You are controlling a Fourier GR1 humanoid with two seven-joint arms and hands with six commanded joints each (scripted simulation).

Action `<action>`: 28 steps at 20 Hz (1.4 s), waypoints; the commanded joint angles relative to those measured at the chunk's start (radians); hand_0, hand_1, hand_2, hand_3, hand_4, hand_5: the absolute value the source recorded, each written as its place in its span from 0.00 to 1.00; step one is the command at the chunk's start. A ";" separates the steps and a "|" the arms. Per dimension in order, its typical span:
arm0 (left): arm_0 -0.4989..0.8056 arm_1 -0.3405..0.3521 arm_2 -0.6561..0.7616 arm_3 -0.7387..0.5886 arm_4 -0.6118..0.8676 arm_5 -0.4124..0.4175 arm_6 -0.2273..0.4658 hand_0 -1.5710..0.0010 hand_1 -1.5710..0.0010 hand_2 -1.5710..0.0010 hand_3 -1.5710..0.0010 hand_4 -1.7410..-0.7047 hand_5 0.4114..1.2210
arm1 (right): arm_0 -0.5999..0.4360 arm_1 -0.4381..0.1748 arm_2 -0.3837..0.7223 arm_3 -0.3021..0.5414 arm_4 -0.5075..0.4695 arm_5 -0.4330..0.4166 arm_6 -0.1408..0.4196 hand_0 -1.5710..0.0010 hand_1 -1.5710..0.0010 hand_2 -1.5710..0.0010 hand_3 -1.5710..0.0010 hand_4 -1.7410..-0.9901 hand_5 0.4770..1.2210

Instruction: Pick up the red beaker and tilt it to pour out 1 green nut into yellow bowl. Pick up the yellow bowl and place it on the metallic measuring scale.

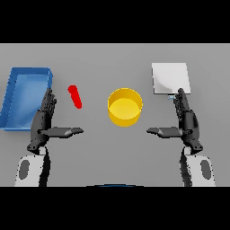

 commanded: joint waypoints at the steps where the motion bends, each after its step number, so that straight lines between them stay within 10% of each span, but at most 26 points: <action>1: 0.006 -0.001 -0.002 -0.004 0.000 0.000 -0.004 1.00 1.00 1.00 1.00 0.52 0.33 | -0.001 -0.001 -0.001 0.001 -0.001 0.000 0.000 1.00 1.00 1.00 1.00 0.75 0.13; 15: 0.159 0.050 -0.122 -0.197 -0.124 -0.025 0.020 1.00 1.00 1.00 1.00 0.54 0.30 | 0.043 -0.100 0.050 -0.059 0.113 0.020 -0.044 1.00 1.00 1.00 1.00 0.69 0.15; 28: -0.138 0.038 -0.045 0.152 -0.158 0.028 0.026 1.00 1.00 1.00 1.00 0.51 0.30 | 0.036 -0.111 0.041 -0.057 0.085 0.055 -0.071 1.00 1.00 1.00 1.00 0.60 0.19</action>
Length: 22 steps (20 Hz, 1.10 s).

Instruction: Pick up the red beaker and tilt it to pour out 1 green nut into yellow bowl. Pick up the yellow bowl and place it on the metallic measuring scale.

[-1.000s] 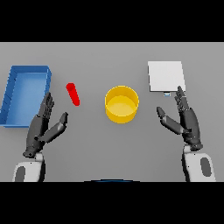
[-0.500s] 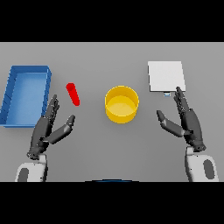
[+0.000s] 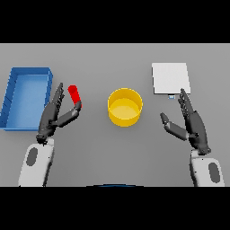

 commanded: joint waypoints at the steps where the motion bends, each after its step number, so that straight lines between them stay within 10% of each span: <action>1: -0.021 -0.002 0.006 0.028 -0.002 0.007 -0.011 1.00 1.00 1.00 1.00 0.51 0.29 | 0.008 0.010 0.006 0.002 0.002 -0.001 -0.011 1.00 1.00 1.00 1.00 0.60 0.19; 17: -0.288 -0.037 0.089 0.407 -0.014 0.075 -0.181 1.00 1.00 0.97 0.98 0.38 0.39 | -0.013 -0.007 -0.017 0.012 0.002 -0.010 -0.001 1.00 1.00 1.00 1.00 0.59 0.23; 22: -0.332 -0.080 0.127 0.470 0.016 0.111 -0.220 0.40 0.41 0.42 0.47 0.31 0.66 | -0.007 -0.002 -0.008 -0.006 0.008 -0.014 0.017 1.00 1.00 1.00 1.00 0.60 0.23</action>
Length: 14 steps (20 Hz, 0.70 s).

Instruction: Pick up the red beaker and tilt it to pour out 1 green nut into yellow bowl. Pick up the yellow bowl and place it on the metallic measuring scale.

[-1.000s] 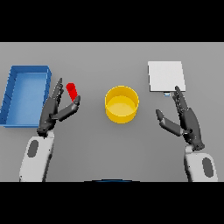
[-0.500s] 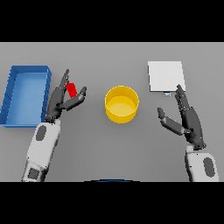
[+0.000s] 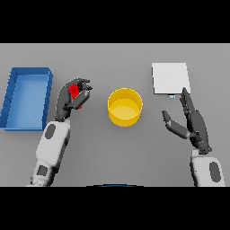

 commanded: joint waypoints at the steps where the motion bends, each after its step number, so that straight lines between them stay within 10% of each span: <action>1: -0.005 0.000 0.004 0.016 -0.001 0.005 -0.011 0.32 0.33 0.33 0.38 0.25 0.73 | 0.003 0.001 0.002 -0.003 0.000 0.000 -0.001 1.00 1.00 1.00 1.00 0.60 0.23; 5: 0.006 0.011 -0.013 0.008 -0.004 -0.002 -0.051 0.13 0.14 0.14 0.25 0.12 0.89 | -0.006 0.002 0.002 0.007 0.003 -0.002 0.016 1.00 1.00 1.00 1.00 0.60 0.23; 14: -0.005 0.014 -0.039 -0.079 -0.039 0.001 0.011 0.02 0.02 0.02 0.03 0.23 0.98 | 0.007 0.010 0.008 0.007 0.015 -0.009 -0.011 1.00 1.00 1.00 1.00 0.60 0.24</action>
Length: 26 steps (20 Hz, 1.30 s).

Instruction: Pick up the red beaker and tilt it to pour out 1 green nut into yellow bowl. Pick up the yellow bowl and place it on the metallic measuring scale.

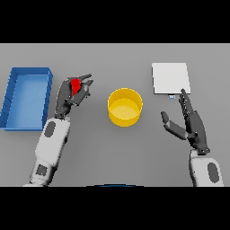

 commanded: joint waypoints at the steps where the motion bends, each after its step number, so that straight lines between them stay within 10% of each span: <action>1: -0.009 0.011 0.004 -0.016 -0.001 -0.005 0.014 0.01 0.01 0.01 0.03 0.23 0.99 | -0.003 0.002 0.004 0.005 0.008 -0.004 -0.002 1.00 1.00 1.00 1.00 0.60 0.25; 14: -0.099 0.111 -0.167 -0.126 -0.262 -0.048 0.224 0.00 0.00 0.00 0.00 0.08 0.88 | 0.000 0.009 0.011 0.006 0.020 -0.007 -0.008 1.00 1.00 1.00 1.00 0.62 0.28; 26: -0.337 0.257 -0.495 -0.024 -0.658 -0.354 0.296 0.00 0.00 0.00 0.00 0.06 0.98 | -0.005 -0.001 0.006 -0.015 0.016 -0.005 0.024 1.00 1.00 1.00 1.00 0.60 0.29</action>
